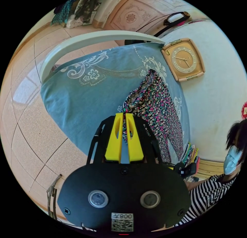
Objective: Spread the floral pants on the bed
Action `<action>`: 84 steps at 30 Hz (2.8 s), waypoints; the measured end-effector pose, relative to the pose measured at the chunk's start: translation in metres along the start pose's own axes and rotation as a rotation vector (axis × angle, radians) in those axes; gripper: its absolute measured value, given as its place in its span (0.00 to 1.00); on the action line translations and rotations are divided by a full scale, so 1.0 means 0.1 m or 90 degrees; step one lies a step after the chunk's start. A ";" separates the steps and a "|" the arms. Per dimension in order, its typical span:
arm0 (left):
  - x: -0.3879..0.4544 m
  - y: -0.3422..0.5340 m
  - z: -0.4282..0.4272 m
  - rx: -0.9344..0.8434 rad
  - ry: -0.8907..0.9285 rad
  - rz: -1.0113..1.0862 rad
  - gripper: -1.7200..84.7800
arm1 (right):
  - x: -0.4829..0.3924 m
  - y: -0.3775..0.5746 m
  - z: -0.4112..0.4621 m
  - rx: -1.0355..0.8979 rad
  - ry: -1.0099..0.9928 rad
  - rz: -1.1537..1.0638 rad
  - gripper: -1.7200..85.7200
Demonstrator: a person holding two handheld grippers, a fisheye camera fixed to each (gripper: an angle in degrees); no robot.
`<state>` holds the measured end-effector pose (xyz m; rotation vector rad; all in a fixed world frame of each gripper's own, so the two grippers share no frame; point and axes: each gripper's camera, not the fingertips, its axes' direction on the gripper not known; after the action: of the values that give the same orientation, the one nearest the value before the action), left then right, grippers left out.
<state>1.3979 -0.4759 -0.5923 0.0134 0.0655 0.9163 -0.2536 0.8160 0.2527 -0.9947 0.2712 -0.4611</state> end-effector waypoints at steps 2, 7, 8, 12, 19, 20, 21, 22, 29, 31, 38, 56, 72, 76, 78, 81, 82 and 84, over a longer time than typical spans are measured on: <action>-0.01 -0.02 -0.07 0.016 -0.014 -0.003 0.04 | -0.02 -0.07 -0.04 0.016 -0.027 -0.003 0.02; -0.08 -0.09 0.08 0.008 -0.036 -0.041 0.04 | 0.06 -0.18 0.22 -0.041 -0.040 -0.002 0.02; -0.08 -0.09 0.11 0.003 -0.045 -0.042 0.04 | 0.11 -0.20 0.30 -0.068 -0.053 0.007 0.02; 0.01 -0.12 0.26 -0.006 -0.087 -0.054 0.05 | 0.22 -0.22 0.27 -0.060 -0.101 0.025 0.02; 0.28 -0.15 0.19 0.062 -0.095 -0.082 0.05 | 0.44 -0.20 -0.17 -0.002 -0.143 0.096 0.04; 0.35 -0.17 0.20 0.066 -0.089 -0.070 0.05 | 0.49 -0.16 -0.30 0.020 -0.152 0.109 0.05; 0.53 -0.22 0.26 0.064 -0.065 -0.034 0.05 | 0.52 -0.13 -0.37 0.028 -0.158 0.116 0.05; 0.75 -0.30 0.36 0.048 -0.042 0.015 0.04 | 0.57 -0.07 -0.49 0.041 -0.173 0.127 0.05; 2.52 -0.78 1.28 -0.080 -0.006 0.351 0.03 | 0.98 0.59 -1.37 0.103 -0.162 0.234 0.04; 3.15 -0.90 1.68 -0.126 -0.030 0.456 0.03 | 1.13 0.79 -1.65 0.109 -0.102 0.276 0.03; 4.41 -1.07 2.67 -0.211 -0.173 0.627 0.08 | 1.78 1.52 -2.80 0.072 0.187 0.435 0.05; 5.85 -0.80 4.00 -0.309 -0.298 0.797 0.13 | 2.11 2.06 -3.87 -0.094 0.275 0.445 0.11; 6.27 -0.55 4.54 -0.322 -0.326 0.759 0.08 | 2.02 2.19 -4.24 -0.175 0.260 0.380 0.10; 6.31 -0.41 4.61 -0.307 -0.334 0.738 0.04 | 1.96 2.34 -4.32 -0.166 0.247 0.382 0.05; 6.32 -0.32 4.59 -0.296 -0.343 0.750 0.04 | 1.94 2.43 -4.35 -0.155 0.220 0.397 0.04; 6.33 -0.18 4.42 -0.251 -0.332 0.761 0.03 | 1.78 2.59 -4.46 -0.117 0.227 0.400 0.03; 6.31 -0.13 4.32 -0.230 -0.320 0.760 0.03 | 1.68 2.65 -4.52 -0.100 0.234 0.398 0.03; 6.27 -0.05 4.16 -0.204 -0.299 0.752 0.03 | 1.52 2.75 -4.60 -0.069 0.237 0.396 0.02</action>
<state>1.8080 0.0249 -0.2091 -0.0356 -0.5879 2.0684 -0.2475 0.5280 -0.2237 -0.8683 0.9179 -0.0557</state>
